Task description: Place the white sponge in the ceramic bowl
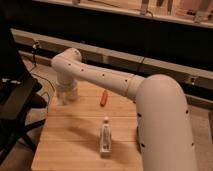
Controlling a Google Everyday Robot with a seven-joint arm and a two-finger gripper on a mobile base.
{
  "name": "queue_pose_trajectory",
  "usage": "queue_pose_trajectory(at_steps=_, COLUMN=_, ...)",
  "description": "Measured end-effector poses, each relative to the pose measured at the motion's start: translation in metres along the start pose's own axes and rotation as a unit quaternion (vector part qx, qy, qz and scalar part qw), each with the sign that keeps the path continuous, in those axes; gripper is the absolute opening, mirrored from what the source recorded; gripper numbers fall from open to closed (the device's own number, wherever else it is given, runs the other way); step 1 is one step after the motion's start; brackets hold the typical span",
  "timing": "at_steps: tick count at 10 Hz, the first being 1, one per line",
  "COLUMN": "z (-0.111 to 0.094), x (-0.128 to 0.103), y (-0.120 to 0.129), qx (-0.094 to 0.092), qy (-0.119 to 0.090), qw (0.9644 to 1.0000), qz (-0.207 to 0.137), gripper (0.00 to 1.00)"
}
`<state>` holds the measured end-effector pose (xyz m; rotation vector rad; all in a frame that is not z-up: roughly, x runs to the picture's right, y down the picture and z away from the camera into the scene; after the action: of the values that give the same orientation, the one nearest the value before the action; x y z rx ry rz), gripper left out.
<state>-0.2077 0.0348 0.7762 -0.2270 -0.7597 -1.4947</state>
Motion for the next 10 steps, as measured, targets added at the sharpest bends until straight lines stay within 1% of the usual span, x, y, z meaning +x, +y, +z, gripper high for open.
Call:
queue_pose_trajectory(at_steps=4, z=-0.029, x=-0.001, y=0.015, qx=0.006, qy=0.029, qw=0.9994, qz=0.017, gripper=0.0)
queue_pose_trajectory(at_steps=6, z=-0.035, x=-0.003, y=0.018, qx=0.008, qy=0.038, qw=0.999, qz=0.021, gripper=0.0)
queue_pose_trajectory(at_steps=10, z=-0.056, x=-0.006, y=0.029, qx=0.015, qy=0.069, qw=0.9969, qz=0.036, gripper=0.0)
